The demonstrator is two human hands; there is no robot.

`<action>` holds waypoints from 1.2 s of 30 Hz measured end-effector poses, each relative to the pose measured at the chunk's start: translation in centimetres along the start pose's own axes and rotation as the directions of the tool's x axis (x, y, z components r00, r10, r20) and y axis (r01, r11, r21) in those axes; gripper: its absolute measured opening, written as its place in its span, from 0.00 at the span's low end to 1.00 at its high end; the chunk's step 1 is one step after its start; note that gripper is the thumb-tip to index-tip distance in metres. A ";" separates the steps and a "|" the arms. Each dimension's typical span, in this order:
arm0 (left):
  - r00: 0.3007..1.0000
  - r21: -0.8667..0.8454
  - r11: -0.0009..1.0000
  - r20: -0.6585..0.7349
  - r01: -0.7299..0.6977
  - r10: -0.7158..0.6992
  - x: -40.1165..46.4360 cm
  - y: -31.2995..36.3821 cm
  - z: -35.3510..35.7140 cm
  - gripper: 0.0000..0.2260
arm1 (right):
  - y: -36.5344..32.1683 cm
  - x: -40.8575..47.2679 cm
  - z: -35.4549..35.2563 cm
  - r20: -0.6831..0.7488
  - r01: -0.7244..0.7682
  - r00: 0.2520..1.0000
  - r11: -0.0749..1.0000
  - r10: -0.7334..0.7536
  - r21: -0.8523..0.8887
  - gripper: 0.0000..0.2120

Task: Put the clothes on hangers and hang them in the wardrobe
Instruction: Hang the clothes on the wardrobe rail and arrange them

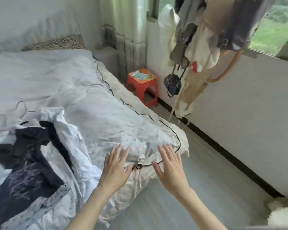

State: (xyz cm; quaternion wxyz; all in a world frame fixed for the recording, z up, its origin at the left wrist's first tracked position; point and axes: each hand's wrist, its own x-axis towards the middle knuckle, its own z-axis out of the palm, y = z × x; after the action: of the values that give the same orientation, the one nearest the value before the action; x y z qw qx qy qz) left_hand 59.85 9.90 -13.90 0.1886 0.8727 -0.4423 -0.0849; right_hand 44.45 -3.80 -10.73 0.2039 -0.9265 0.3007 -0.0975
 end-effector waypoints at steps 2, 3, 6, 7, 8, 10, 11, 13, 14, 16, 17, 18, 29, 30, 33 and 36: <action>0.992 -0.012 0.993 -0.046 0.118 -0.118 -1.1 -4.3 -1.6 0.32 | -3.5 2.9 2.1 0.048 0.088 0.995 0.996 -0.088 -0.003 0.37; 0.985 -0.015 0.986 -0.051 0.166 -0.166 -1.7 -6.3 -2.5 0.31 | -5.4 4.3 3.1 0.069 0.129 0.989 0.992 -0.129 0.005 0.38; 0.950 -0.008 0.953 -0.082 0.303 -0.302 -3.1 -11.3 -5.0 0.34 | -10.1 7.8 6.0 0.129 0.248 0.959 0.968 -0.251 0.043 0.39; 0.932 -0.006 0.934 -0.074 0.356 -0.355 -3.6 -12.7 -5.7 0.36 | -11.4 8.7 7.0 0.155 0.286 0.944 0.957 -0.290 0.048 0.41; 0.911 -0.018 0.915 -0.094 0.403 -0.403 -4.1 -14.0 -6.3 0.37 | -12.7 9.7 8.1 0.190 0.322 0.926 0.945 -0.326 0.050 0.44; 0.859 -0.063 0.874 -0.161 0.483 -0.486 -5.3 -16.3 -6.9 0.36 | -15.1 11.3 10.3 0.252 0.383 0.888 0.922 -0.385 0.060 0.47; 0.830 -0.081 0.846 -0.166 0.527 -0.533 -6.0 -17.4 -7.0 0.35 | -16.3 12.1 11.5 0.284 0.405 0.868 0.912 -0.407 0.071 0.49; 0.771 -0.078 0.780 -0.124 0.621 -0.625 -7.0 -19.7 -6.6 0.29 | -18.4 13.3 13.7 0.350 0.430 0.831 0.898 -0.433 0.089 0.51; 0.739 -0.062 0.745 -0.092 0.664 -0.667 -7.3 -21.1 -6.3 0.26 | -19.4 14.1 14.8 0.387 0.445 0.808 0.890 -0.445 0.094 0.52; 0.685 -0.057 0.687 -0.062 0.724 -0.726 -7.3 -23.5 -5.9 0.25 | -21.2 15.7 16.7 0.455 0.473 0.761 0.876 -0.462 0.096 0.54; 0.658 -0.065 0.661 -0.061 0.748 -0.751 -7.1 -24.6 -6.0 0.25 | -22.2 16.8 17.5 0.473 0.486 0.744 0.868 -0.472 0.102 0.55; 0.630 -0.076 0.633 -0.059 0.770 -0.774 -6.9 -25.6 -6.3 0.25 | -23.2 17.9 18.3 0.483 0.500 0.729 0.859 -0.485 0.109 0.56; 0.354 -0.132 0.341 0.091 0.931 -0.931 -10.8 -34.5 -6.3 0.25 | -36.0 21.7 28.3 0.653 0.616 0.484 0.757 -0.582 0.218 0.42; 0.327 -0.133 0.311 0.115 0.941 -0.938 -11.6 -36.0 -6.4 0.25 | -37.4 21.8 29.2 0.673 0.629 0.463 0.749 -0.577 0.209 0.39; 0.295 -0.157 0.273 0.140 0.949 -0.945 -13.4 -42.3 -6.4 0.25 | -41.2 22.4 33.5 0.705 0.653 0.436 0.736 -0.559 0.180 0.31; 0.335 -0.115 0.322 0.119 0.940 -0.935 -14.2 -49.4 -5.7 0.24 | -45.7 22.9 38.8 0.713 0.630 0.455 0.759 -0.534 0.167 0.30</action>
State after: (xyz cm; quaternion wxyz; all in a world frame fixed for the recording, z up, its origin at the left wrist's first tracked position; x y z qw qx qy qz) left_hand 89.74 49.36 -28.97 0.1686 0.9478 0.1473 -0.2270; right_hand 98.20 28.58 -24.30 0.2025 -0.9419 -0.1357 0.2310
